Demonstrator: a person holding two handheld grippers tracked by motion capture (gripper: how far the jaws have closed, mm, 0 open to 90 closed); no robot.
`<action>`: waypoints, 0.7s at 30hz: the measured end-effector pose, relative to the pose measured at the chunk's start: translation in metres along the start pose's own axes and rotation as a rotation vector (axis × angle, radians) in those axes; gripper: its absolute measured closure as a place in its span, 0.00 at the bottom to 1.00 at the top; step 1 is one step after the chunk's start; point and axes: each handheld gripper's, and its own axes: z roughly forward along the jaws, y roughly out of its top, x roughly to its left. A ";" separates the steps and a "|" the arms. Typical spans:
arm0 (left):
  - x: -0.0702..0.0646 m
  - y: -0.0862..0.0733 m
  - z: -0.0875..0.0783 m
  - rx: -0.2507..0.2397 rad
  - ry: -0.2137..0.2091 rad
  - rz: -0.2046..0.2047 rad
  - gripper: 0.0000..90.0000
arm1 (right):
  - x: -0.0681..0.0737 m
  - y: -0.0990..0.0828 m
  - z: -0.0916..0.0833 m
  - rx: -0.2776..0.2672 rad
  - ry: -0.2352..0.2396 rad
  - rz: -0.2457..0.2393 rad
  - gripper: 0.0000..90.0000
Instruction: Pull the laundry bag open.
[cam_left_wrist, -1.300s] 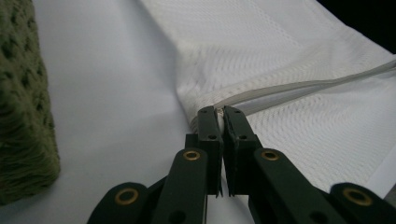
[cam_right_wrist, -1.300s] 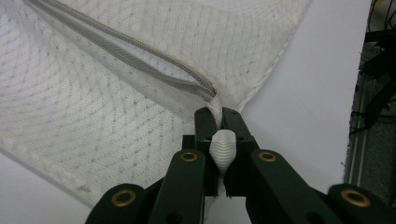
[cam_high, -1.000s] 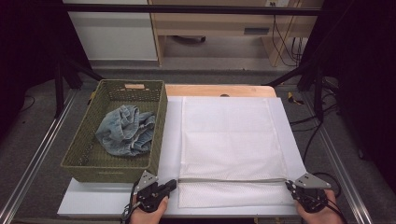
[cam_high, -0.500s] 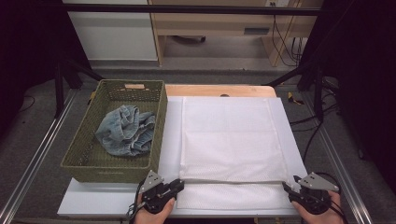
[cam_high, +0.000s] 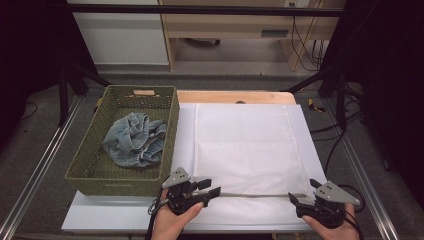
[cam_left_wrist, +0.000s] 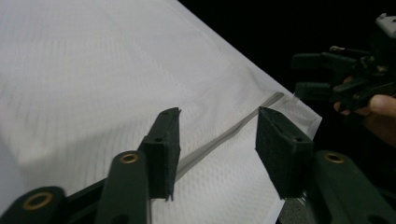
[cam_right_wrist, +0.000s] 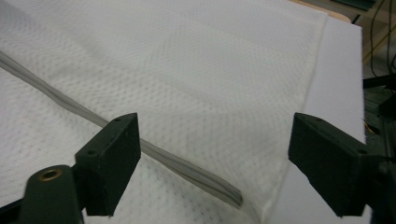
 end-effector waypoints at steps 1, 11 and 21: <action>-0.001 0.007 0.001 -0.001 0.003 0.012 0.47 | 0.002 0.002 0.002 0.007 0.011 -0.016 0.13; -0.008 0.042 0.015 0.061 0.079 0.138 0.23 | 0.013 0.013 0.014 0.043 0.093 -0.079 0.15; -0.002 0.010 0.022 0.067 0.142 0.269 0.07 | 0.016 0.031 0.027 0.113 0.155 -0.137 0.13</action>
